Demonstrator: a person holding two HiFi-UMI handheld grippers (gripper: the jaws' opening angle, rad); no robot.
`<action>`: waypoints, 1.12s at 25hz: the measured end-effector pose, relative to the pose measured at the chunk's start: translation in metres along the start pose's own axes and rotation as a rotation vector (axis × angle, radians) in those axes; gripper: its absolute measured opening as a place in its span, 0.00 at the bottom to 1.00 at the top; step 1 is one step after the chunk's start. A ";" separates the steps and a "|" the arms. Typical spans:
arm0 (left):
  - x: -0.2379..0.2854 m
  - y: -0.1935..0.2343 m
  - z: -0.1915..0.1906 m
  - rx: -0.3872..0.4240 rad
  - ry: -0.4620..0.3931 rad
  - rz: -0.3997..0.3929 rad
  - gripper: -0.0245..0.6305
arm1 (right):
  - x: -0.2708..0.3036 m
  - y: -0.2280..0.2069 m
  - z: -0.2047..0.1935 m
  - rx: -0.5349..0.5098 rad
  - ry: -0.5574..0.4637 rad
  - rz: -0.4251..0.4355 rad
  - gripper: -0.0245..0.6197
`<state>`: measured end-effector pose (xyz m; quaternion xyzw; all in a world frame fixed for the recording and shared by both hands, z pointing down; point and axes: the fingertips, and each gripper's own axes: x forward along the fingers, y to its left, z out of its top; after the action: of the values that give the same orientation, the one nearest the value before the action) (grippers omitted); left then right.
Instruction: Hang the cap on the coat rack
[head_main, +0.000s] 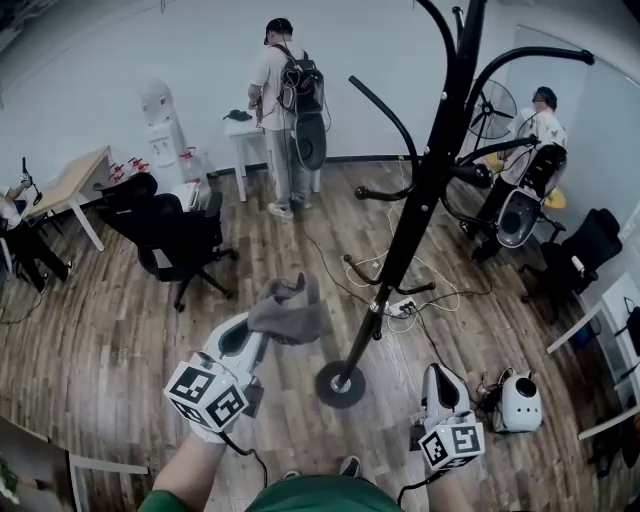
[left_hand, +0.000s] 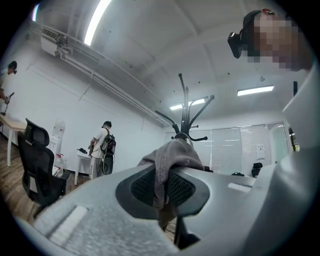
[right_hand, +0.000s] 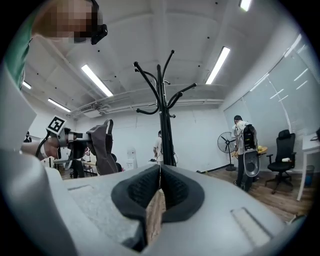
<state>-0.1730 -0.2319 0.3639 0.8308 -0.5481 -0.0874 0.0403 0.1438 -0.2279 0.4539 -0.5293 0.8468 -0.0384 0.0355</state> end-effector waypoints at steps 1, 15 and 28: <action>0.007 -0.001 0.003 -0.002 -0.003 0.000 0.08 | 0.003 -0.006 0.001 0.003 -0.003 0.002 0.05; 0.072 -0.006 0.071 0.019 -0.104 0.068 0.08 | 0.031 -0.059 0.012 0.049 -0.048 0.031 0.05; 0.111 -0.016 0.089 0.066 -0.102 0.060 0.08 | 0.032 -0.085 0.009 0.086 -0.045 0.014 0.05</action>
<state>-0.1331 -0.3250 0.2629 0.8093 -0.5769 -0.1103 -0.0123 0.2068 -0.2945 0.4526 -0.5223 0.8469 -0.0625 0.0775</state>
